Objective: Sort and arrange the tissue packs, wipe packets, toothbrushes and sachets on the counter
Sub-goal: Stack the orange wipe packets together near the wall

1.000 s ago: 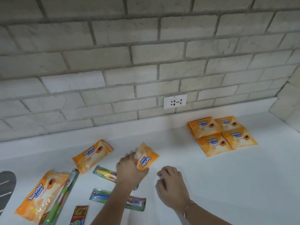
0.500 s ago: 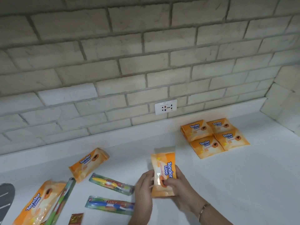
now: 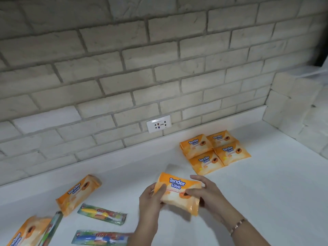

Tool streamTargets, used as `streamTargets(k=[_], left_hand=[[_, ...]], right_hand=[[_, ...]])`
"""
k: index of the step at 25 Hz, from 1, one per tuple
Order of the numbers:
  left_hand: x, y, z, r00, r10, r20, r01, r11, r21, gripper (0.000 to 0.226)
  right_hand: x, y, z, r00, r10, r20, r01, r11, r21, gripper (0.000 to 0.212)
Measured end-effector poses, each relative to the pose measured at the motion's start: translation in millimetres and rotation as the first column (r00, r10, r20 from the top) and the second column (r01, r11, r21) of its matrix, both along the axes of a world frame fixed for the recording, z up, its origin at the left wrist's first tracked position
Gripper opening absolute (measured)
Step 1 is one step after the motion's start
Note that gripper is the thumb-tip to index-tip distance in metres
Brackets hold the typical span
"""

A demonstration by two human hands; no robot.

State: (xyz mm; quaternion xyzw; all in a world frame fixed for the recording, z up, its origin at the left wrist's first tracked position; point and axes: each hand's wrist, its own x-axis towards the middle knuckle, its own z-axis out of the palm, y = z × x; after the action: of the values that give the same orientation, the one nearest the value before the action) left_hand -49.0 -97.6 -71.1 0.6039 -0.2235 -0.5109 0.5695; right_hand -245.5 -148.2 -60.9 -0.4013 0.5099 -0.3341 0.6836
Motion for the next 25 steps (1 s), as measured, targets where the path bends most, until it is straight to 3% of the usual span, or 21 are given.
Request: streamTargets(k=[3,7,14,21,23,25], left_hand=[[-31.3,-8.7,0.6,0.999,0.02,-0.026,-0.019,1.0,0.017,0.028],[-82.7,-33.3,-6.2,0.999,0.006,0.037,-0.008,0.999,0.048,0.026],[-172.4,-85.8,-7.7,0.964,-0.075,0.256,0.06,0.996,0.064,0.026],[-232.2,-126.3,-12.8,0.899,-0.027,0.437,0.054,0.997,-0.05,0.037],[-241.5,-148.0,-12.2,0.837,-0.036,0.546,0.096,0.992,-0.082,0.031],[-241.9,-175.8,-15.6,0.689,-0.05,0.723,0.154,0.985,-0.08,0.024]], right_hand=[[-30.0,-14.5,-4.5,0.958,-0.273,0.089,0.267,0.961,0.074,0.055],[-73.2,-30.8,-6.1,0.916,-0.393,0.076,0.391,0.919,0.047,0.045],[-162.5,-78.4,-11.4,0.909,-0.416,-0.003,0.416,0.909,-0.035,0.032],[-205.5,-116.9,-27.6,0.875,-0.479,-0.078,0.463,0.872,-0.159,0.03],[-211.8,-139.0,-24.5,0.867,-0.471,-0.166,0.412,0.862,-0.294,0.027],[-213.8,-166.2,-21.9,0.853,-0.449,-0.266,0.317,0.851,-0.419,0.027]])
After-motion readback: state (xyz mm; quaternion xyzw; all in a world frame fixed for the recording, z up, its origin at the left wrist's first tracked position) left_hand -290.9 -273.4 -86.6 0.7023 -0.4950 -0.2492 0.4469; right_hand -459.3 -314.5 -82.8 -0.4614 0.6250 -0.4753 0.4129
